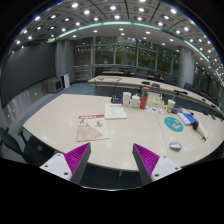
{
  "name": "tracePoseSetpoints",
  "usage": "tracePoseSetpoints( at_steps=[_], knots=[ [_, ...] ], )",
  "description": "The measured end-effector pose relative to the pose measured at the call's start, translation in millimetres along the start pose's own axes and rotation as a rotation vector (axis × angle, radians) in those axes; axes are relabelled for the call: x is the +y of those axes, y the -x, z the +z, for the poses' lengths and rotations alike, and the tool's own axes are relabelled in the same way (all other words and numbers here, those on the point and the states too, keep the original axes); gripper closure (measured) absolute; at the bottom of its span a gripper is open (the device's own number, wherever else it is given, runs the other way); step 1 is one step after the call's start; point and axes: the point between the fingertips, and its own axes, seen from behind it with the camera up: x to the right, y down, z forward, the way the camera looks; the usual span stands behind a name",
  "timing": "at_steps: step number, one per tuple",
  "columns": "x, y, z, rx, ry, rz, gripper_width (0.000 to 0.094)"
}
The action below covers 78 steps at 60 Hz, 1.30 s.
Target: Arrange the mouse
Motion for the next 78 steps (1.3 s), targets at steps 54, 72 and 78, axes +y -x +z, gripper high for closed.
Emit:
tracePoseSetpoints(
  at_steps=[54,72,78],
  knots=[
    [178.1,-422.8,174.8,0.200,0.124,-0.003,0.0078],
    [150.6,-434.9,236.3,0.128,0.092,0.001,0.0082],
    [142.5,-438.9,252.6,0.118,0.087,0.014,0.0097]
  ],
)
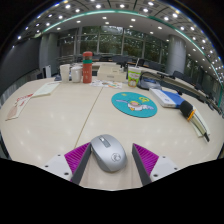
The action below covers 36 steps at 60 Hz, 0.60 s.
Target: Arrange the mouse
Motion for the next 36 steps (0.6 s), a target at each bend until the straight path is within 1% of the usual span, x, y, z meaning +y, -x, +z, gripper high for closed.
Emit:
tracePoseSetpoints(
  at_steps=[4,7,10,13,14,20,29,36],
  knots=[
    [-5.0,-0.8,8.1,-0.014,0.001,0.021,0.0138],
    [-7.7,0.1,13.4,-0.031,0.000,0.037,0.0188],
    [-9.0,1.4,18.0,-0.046,-0.002,0.048,0.0282],
    [-11.0,-1.1,21.0,-0.041,-0.007,0.039,0.0414],
    [-11.6,-1.9,21.7,-0.038,-0.008,0.036,0.0430],
    [-11.8,-0.2,21.6,-0.043,-0.011,0.035,0.0464],
    [-12.9,-2.8,21.7,-0.021,-0.004,0.023,0.0559],
    [-22.8,6.3,16.5,-0.021,0.003,0.020,0.0579]
  ],
)
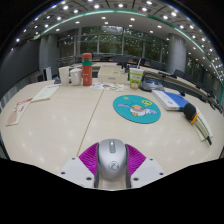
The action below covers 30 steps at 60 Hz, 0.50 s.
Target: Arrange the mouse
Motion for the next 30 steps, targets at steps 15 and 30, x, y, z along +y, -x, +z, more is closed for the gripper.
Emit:
tracePoseSetpoints(
  at_steps=[15,30],
  knots=[
    [-172.3,-18.2,-20.5,0.035,-0.209,0.078,0.0580],
    [-226.6,-80.9,102.9,0.121,-0.197,0.129,0.0582]
  ],
)
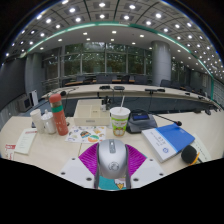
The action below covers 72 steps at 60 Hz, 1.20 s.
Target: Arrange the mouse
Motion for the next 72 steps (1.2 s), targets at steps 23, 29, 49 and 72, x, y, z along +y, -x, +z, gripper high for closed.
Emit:
tracePoseSetpoints(
  at_steps=[23,29,49,72],
  knots=[
    [110.9,-36.4,83.4,0.057,0.223,0.066,0.0460],
    [110.7,-35.7,74.5,0.056,0.237,0.059,0.0278],
    [69.0,-15.9,-73.0,0.048,0.204,0.027,0.0078],
    [69.3,-12.6,-282.4,0.077,0.169,0.033,0.0076]
  ],
)
